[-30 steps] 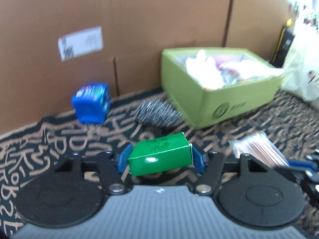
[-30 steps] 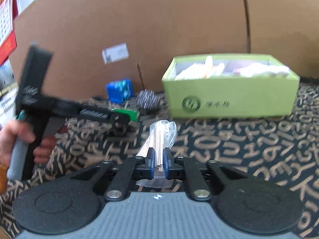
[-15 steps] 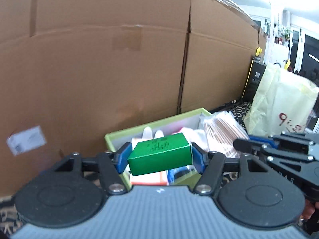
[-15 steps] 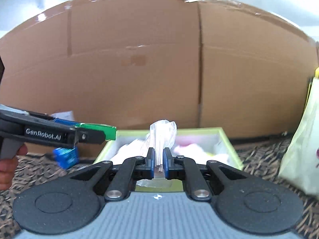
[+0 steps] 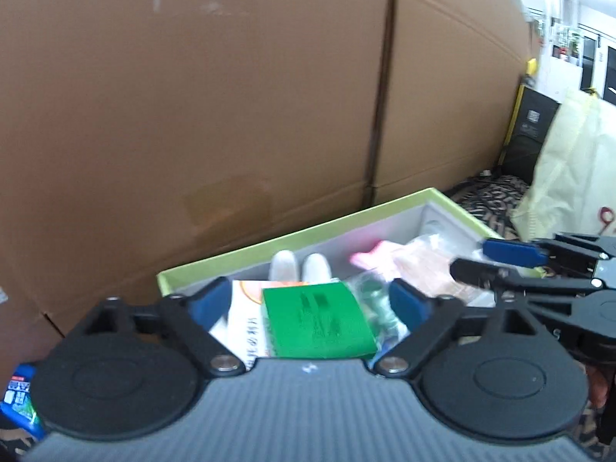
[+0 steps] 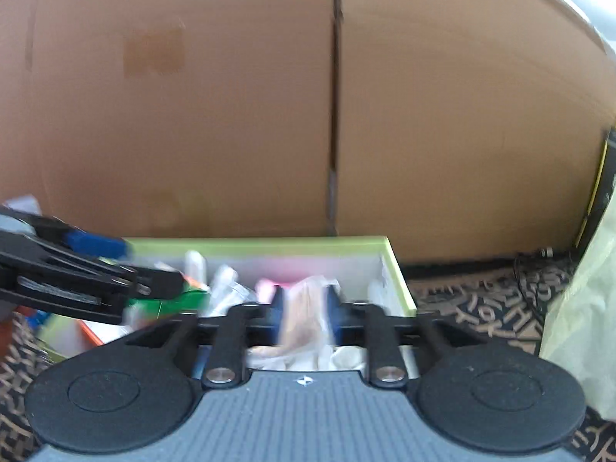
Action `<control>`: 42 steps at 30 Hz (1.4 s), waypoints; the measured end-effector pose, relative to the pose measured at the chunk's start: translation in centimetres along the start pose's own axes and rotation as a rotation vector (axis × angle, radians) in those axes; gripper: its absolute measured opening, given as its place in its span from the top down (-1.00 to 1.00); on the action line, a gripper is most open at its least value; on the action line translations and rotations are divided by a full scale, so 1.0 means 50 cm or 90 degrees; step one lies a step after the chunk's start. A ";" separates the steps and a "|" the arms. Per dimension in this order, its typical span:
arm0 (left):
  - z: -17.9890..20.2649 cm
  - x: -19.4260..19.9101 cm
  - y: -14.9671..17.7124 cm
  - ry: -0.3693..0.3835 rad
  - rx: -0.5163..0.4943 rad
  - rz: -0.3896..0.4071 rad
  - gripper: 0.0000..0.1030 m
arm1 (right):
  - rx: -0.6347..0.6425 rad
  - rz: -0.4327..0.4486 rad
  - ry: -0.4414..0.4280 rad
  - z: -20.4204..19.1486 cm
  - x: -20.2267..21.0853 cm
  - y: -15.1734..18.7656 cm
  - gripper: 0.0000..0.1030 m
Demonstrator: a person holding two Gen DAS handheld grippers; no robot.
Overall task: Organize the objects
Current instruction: 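Carry the stick bag and green box into the lime-green box and release, then withdraw both open tools toward the blue box and steel wool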
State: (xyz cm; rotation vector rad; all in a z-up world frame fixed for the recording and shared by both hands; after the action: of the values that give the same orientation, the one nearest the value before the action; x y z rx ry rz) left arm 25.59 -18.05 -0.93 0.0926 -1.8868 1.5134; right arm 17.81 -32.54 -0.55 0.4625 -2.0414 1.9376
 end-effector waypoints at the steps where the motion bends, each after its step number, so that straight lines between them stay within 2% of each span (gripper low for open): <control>1: -0.001 0.000 0.006 -0.002 -0.002 0.003 -0.89 | 0.005 -0.004 0.014 0.003 -0.006 0.010 0.07; 4: -0.003 0.004 0.018 -0.006 -0.004 0.005 -0.95 | 0.010 -0.002 0.027 0.007 -0.007 0.030 -0.05; 8: -0.016 0.035 0.023 -0.021 0.005 0.005 -1.00 | -0.009 0.009 0.031 0.005 0.015 0.022 -0.12; 10: -0.028 0.066 0.028 -0.034 0.012 0.003 -1.00 | -0.005 0.036 0.028 -0.008 0.043 0.013 -0.31; 16: -0.055 0.168 0.065 -0.095 0.005 -0.015 -1.00 | 0.027 0.112 0.006 -0.084 0.155 -0.004 -0.57; 19: -0.078 0.221 0.091 -0.123 0.012 -0.008 -1.00 | 0.052 0.123 -0.017 -0.133 0.199 0.002 -0.59; 24: -0.133 0.293 0.142 -0.166 0.042 -0.006 -1.00 | 0.104 0.125 -0.051 -0.218 0.244 0.028 -0.61; 30: -0.212 0.339 0.209 -0.211 0.091 -0.034 -1.00 | 0.118 0.115 -0.110 -0.301 0.253 0.073 -0.70; 37: -0.290 0.340 0.267 -0.249 0.140 -0.069 -1.00 | 0.094 0.062 -0.179 -0.382 0.230 0.133 -0.70; 42: -0.332 0.326 0.292 -0.275 0.155 -0.087 -1.00 | 0.076 0.029 -0.201 -0.428 0.199 0.164 -0.70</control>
State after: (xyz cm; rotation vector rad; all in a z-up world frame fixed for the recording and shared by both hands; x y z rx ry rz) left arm 14.45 6.96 -2.84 0.6954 -1.9566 1.7197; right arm 5.07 -11.14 -2.61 0.8027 -2.1418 2.1373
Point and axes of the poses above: each gripper's, at about its wrist camera, not at the fingertips, and x roughly against the way its jaws point, z to its right, y to its underside, the point moved 2 cm from there along -x, roughly the way its jaws point, and after that the axes turned 8 degrees about -y, right-handed, at the moved point
